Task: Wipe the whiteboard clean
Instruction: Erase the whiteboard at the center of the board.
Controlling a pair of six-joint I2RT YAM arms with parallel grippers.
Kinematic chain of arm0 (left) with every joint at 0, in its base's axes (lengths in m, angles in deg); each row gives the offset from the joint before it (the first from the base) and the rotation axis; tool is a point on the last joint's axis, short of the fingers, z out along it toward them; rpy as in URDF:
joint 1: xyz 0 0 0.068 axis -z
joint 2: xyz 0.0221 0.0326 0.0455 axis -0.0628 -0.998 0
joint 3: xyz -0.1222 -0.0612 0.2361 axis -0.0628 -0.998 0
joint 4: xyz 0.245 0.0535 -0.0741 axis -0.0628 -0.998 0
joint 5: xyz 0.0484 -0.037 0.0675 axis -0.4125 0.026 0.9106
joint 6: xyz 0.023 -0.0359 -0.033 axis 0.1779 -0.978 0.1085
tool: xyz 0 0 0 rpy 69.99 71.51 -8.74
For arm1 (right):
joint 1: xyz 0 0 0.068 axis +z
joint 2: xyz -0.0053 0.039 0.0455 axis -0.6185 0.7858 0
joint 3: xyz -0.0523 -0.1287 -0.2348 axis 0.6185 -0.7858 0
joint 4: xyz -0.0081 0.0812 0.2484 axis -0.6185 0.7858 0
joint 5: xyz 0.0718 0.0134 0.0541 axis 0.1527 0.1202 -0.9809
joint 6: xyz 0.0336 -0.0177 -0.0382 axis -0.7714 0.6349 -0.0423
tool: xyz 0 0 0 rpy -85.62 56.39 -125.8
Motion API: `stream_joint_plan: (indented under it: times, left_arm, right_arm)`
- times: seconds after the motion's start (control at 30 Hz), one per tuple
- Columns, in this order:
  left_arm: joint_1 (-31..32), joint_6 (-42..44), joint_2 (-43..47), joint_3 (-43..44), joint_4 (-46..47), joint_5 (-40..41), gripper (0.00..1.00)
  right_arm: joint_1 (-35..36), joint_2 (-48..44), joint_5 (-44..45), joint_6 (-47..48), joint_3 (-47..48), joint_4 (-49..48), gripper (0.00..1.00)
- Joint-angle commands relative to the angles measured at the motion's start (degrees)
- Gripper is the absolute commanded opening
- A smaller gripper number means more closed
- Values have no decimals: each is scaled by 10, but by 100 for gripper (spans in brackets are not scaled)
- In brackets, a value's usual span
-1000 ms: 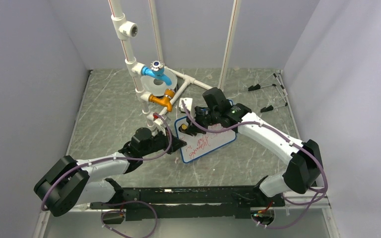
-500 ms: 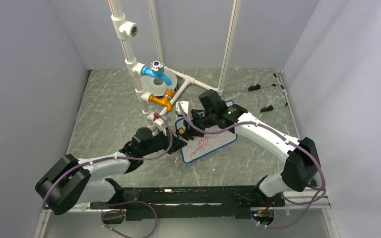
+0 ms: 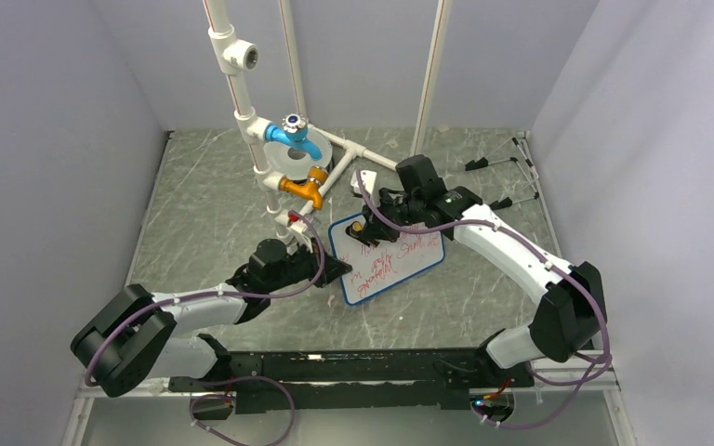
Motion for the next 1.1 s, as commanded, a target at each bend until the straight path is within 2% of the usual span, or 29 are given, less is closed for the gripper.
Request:
stream_joint_plan:
  times: [0.0, 0.13, 0.2, 0.33, 0.47, 0.57, 0.73, 0.83, 0.97, 1.07]
  left_arm:
    - [13, 16, 2, 9, 28, -22, 0]
    - [12, 19, 14, 9, 9, -10, 0]
    - [12, 18, 25, -1, 5, 4, 0]
    - [10, 5, 39, -26, 18, 27, 0]
    - [5, 2, 37, -24, 20, 21, 0]
    - [4, 1, 37, -22, 25, 16, 0]
    - [4, 0, 57, -32, 20, 22, 0]
    - [4, 4, 78, -39, 5, 32, 0]
    - [4, 12, 92, -44, -5, 37, 0]
    - [4, 17, 88, -42, -4, 32, 0]
  right_arm:
    - [32, -3, -15, 19, -3, -26, 0]
    - [64, 13, 39, 13, 6, -30, 0]
    - [40, 4, 73, -1, 10, -40, 0]
    - [-36, -34, 76, -12, 0, -47, 0]
    - [-52, -34, 84, -8, -24, -61, 0]
    - [-28, -12, 52, -4, -24, -51, 0]
    - [70, 11, 15, 40, -16, -21, 0]
    - [86, 19, 19, 34, -9, -20, 0]
    - [46, 1, 102, -9, -12, -60, 0]
    - [-11, -21, 119, -30, -24, -79, 0]
